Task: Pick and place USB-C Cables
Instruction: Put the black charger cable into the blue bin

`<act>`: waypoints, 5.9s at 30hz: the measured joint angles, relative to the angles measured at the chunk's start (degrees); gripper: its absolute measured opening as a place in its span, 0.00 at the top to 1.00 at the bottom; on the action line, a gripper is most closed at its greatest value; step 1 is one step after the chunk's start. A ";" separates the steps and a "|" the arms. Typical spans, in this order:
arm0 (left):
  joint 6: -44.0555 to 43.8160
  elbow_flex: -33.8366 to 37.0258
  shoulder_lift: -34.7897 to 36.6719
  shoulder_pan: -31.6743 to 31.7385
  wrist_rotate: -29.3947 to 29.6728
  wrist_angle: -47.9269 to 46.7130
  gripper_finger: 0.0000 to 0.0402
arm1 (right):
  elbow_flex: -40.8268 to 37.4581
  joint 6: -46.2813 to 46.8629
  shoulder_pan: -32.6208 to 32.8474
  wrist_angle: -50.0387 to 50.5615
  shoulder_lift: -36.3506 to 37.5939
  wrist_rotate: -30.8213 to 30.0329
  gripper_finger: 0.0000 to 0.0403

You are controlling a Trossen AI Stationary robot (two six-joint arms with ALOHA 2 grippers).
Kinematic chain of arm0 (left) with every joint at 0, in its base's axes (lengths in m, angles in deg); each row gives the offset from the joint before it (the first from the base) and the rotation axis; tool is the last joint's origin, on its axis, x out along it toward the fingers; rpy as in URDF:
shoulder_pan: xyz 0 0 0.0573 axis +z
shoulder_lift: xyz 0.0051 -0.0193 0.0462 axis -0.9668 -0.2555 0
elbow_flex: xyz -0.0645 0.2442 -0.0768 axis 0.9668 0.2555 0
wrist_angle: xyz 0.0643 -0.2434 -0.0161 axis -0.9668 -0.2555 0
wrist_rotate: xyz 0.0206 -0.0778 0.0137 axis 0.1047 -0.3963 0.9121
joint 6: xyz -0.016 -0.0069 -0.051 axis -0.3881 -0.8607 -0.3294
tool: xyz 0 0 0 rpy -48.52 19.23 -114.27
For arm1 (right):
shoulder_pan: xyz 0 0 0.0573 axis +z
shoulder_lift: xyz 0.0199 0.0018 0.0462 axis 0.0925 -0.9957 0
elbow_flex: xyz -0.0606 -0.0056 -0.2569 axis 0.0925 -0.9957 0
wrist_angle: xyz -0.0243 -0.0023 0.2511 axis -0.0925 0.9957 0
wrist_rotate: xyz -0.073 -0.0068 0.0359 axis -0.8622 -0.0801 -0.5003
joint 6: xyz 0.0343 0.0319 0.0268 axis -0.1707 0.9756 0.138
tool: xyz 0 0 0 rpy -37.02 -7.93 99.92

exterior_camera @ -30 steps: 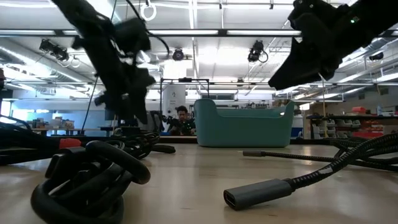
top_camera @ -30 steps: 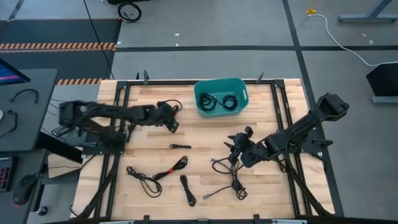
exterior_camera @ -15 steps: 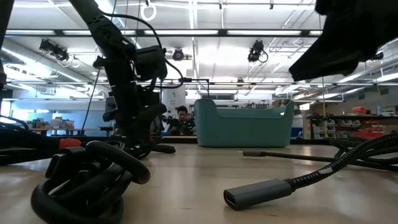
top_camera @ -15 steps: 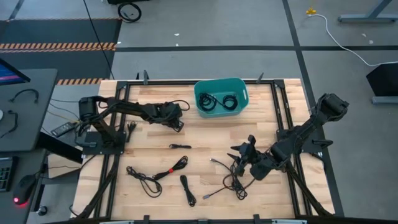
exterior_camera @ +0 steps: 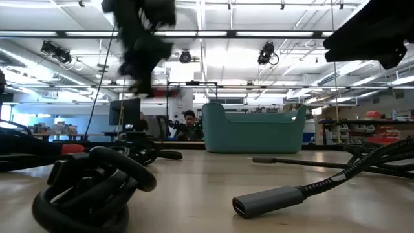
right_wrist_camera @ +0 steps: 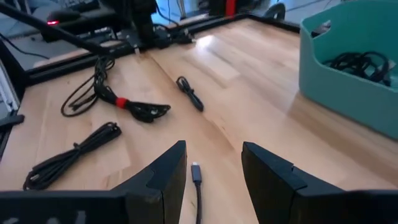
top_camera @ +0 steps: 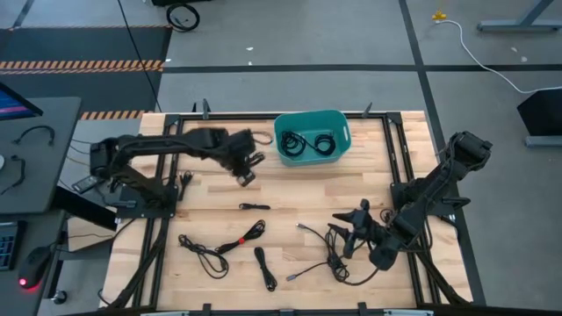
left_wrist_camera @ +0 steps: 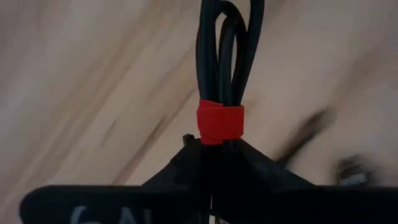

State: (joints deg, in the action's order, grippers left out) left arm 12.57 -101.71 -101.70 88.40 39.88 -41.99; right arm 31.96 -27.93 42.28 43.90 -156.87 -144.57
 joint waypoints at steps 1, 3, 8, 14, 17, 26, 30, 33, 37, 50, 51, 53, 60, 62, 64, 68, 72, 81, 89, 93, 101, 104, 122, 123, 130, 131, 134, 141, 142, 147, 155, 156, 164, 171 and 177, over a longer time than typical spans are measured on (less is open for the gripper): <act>0.64 -2.98 0.18 -0.37 -0.20 1.58 0.85 | -0.01 0.01 0.20 0.04 0.00 -0.66 0.60; 2.07 -7.55 -0.61 -0.79 -0.40 4.26 0.87 | 0.00 -0.01 0.50 0.34 0.00 -1.17 0.60; 6.86 -16.25 -8.08 0.39 -0.51 10.00 0.87 | -0.02 -1.37 0.71 0.43 -0.02 -2.06 0.60; 8.09 -21.55 -19.56 1.80 -0.44 25.61 0.87 | -0.02 -1.94 0.69 0.37 -0.02 -4.34 0.60; 3.87 -21.89 -24.98 1.80 -0.39 37.23 0.87 | -0.02 -1.99 0.71 0.30 -0.02 -5.72 0.60; -8.78 -22.01 -36.05 2.84 8.40 56.52 0.84 | -0.02 -1.99 0.69 -0.10 -0.02 -6.30 0.60; -11.57 -21.92 -38.82 3.80 9.72 56.87 0.86 | -0.01 -2.01 0.69 -0.26 -0.02 -6.31 0.60; -14.09 -21.98 -40.06 4.62 9.92 56.90 0.85 | 0.00 -2.01 0.69 -0.53 -0.02 -6.34 0.60; -15.73 -21.98 -41.93 5.07 9.96 56.88 0.78 | 0.00 -2.01 0.69 -1.00 -0.02 -6.32 0.60; -12.47 -21.96 -41.11 7.22 -0.20 56.63 0.40 | 0.00 -2.01 0.69 -1.35 -0.02 -6.80 0.60; -11.18 -21.96 -40.21 7.52 -2.85 56.38 0.39 | 0.00 -2.01 0.69 -1.36 -0.02 -6.78 0.60; -8.43 -21.98 -37.87 7.73 -6.73 55.34 0.38 | 0.00 -2.01 0.69 -1.35 -0.02 -6.78 0.60; 8.01 -21.98 -25.89 1.71 -1.44 37.39 0.42 | 0.00 -2.03 0.67 -1.31 -0.02 -6.76 0.60; 12.34 -22.00 -22.45 -1.30 4.76 30.19 0.44 | 0.00 -1.87 0.60 -1.31 -0.02 -6.71 0.60; 14.31 -22.00 -20.02 -4.70 11.77 22.78 0.46 | 0.00 -1.02 0.54 -1.29 -0.02 -5.72 0.60; 11.79 -19.16 -16.45 -11.05 23.80 13.00 0.51 | 0.00 0.99 -0.42 -1.30 -0.04 4.97 0.60; 3.40 -9.64 -13.32 -15.27 25.90 11.20 0.55 | 0.11 -1.18 -3.40 -1.25 -0.04 17.85 0.60; -16.85 14.04 -6.99 -21.50 25.36 23.36 0.63 | 8.90 8.18 -9.51 7.93 -0.56 44.05 0.57; -20.85 24.89 -5.83 -24.69 26.88 33.58 0.65 | 18.13 25.30 -10.18 26.33 -5.69 56.06 0.42; -20.59 27.43 -5.83 -24.77 28.10 37.51 0.65 | 21.15 34.16 -10.15 32.01 -10.15 59.60 0.39; -18.26 29.47 -5.85 -24.65 30.51 42.68 0.65 | 23.73 39.62 -10.95 29.22 -19.98 62.91 0.42; -16.65 29.47 -5.85 -24.64 30.53 44.27 0.66 | 23.87 39.61 -11.39 25.05 -23.05 63.78 0.46; -15.62 29.47 -5.92 -24.71 30.31 46.13 0.67 | 23.36 34.60 -11.17 27.86 -21.71 59.13 0.87; -15.78 29.47 -5.92 -24.71 30.29 46.15 0.67 | 23.45 34.40 -11.35 29.58 -20.12 58.40 0.87; -15.86 29.47 -5.92 -24.71 30.27 46.23 0.67 | 23.59 29.61 -15.30 42.14 -7.97 48.91 0.87; -15.84 29.47 -5.92 -24.70 30.27 46.29 0.67 | 23.61 28.17 -16.69 44.05 -5.94 47.39 0.87; -15.84 29.47 -5.92 -24.64 30.27 46.37 0.67 | 23.61 22.36 -22.24 48.36 0.38 42.00 0.87; -15.80 29.47 -5.92 -24.51 30.27 47.11 0.67 | 23.61 -1.01 -43.20 47.84 10.16 27.55 0.87; -15.81 29.47 -5.92 -24.51 30.27 47.23 0.67 | 23.61 -4.47 -46.52 46.09 10.59 26.21 0.87; -15.80 29.47 -5.93 -24.51 30.25 47.47 0.67 | 22.10 -22.07 -60.68 28.47 10.18 29.53 0.87; -15.76 29.47 -5.94 -24.51 30.25 48.00 0.67 | 16.03 -28.17 -72.80 18.59 1.13 44.08 0.87; -15.76 29.47 -5.94 -24.51 30.25 48.09 0.67 | 15.51 -28.15 -73.55 18.43 -0.03 44.73 0.87; -15.78 29.49 -5.94 -24.51 30.22 48.21 0.67 | 14.73 -26.04 -77.40 18.30 -6.97 48.09 0.87; -15.75 29.49 -5.94 -24.51 30.22 48.19 0.67 | 15.06 -25.87 -78.63 18.01 -11.54 50.11 0.74; -15.73 29.47 -5.94 -24.51 29.08 48.08 0.67 | 16.19 -27.18 -78.49 21.03 -9.65 52.23 0.57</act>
State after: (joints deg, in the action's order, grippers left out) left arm -3.16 -72.24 -107.64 63.89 68.96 6.09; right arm 48.15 -55.11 -36.22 64.93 -166.52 -92.34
